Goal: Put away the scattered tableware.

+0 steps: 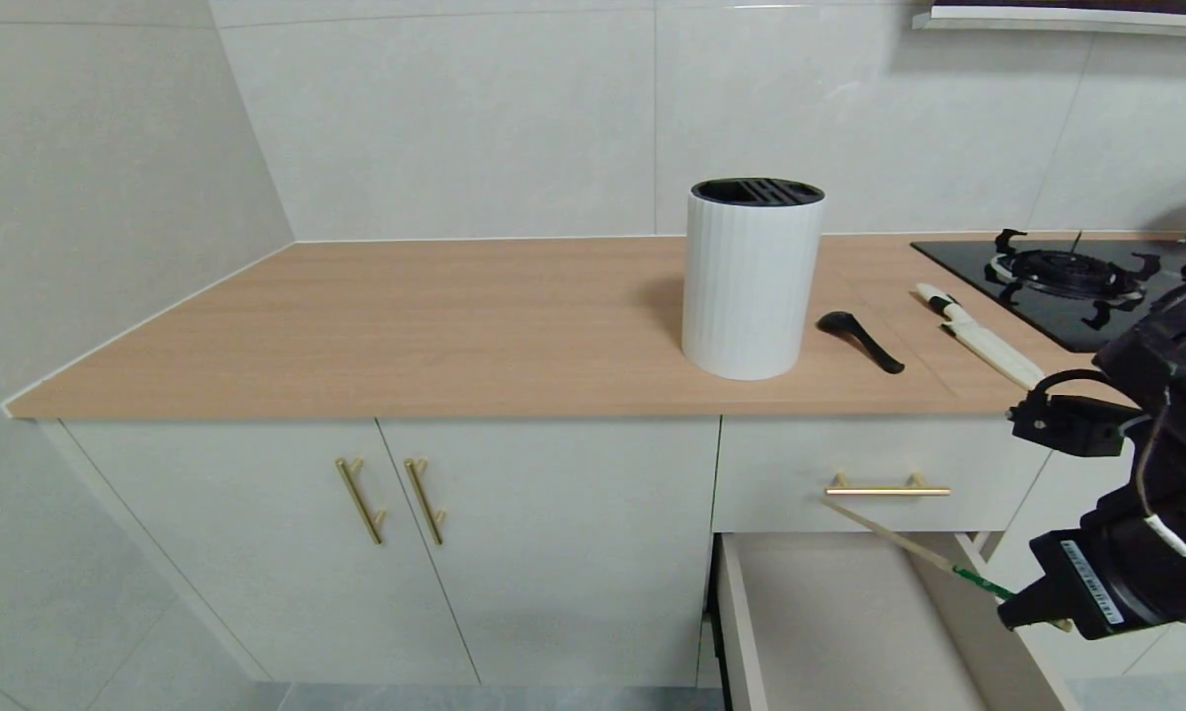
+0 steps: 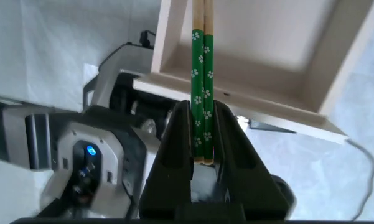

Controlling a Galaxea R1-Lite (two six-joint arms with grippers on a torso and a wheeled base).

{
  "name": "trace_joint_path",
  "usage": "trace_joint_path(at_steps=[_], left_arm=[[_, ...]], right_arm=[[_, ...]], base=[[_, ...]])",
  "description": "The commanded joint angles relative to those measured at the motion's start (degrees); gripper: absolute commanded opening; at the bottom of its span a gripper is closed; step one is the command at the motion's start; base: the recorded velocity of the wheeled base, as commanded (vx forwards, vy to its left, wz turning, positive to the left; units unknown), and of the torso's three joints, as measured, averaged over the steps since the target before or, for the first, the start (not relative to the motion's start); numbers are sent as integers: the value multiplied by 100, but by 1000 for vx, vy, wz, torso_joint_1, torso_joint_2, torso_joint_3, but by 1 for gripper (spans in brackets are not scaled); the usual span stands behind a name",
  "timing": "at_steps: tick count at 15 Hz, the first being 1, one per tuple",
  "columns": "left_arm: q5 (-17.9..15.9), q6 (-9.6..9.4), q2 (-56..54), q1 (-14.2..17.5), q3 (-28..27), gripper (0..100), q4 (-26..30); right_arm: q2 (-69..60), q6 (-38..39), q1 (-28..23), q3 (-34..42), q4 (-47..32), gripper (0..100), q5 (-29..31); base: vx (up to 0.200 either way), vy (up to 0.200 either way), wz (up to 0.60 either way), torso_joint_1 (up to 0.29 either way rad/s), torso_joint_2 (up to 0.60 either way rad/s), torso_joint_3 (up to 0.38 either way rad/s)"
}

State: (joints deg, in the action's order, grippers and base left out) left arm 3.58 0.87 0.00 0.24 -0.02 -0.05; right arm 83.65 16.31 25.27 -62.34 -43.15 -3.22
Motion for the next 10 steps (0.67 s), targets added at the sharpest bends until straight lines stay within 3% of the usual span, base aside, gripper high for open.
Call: trace_joint_path(at_steps=[1,9,10], left_arm=[[2,1,0,2,2,100,5],[2,1,0,2,2,100,5],[2,1,0,2,2,100,5]], right_arm=[[274,21,74,73,26,0,-3],[705,30,136,442,721,0,225],[775,30,145,636,1099,0,322]], base=[[0,0,0,-61,198,144],[0,0,0,-126,428,297],[0,0,0,-105,447,344]])
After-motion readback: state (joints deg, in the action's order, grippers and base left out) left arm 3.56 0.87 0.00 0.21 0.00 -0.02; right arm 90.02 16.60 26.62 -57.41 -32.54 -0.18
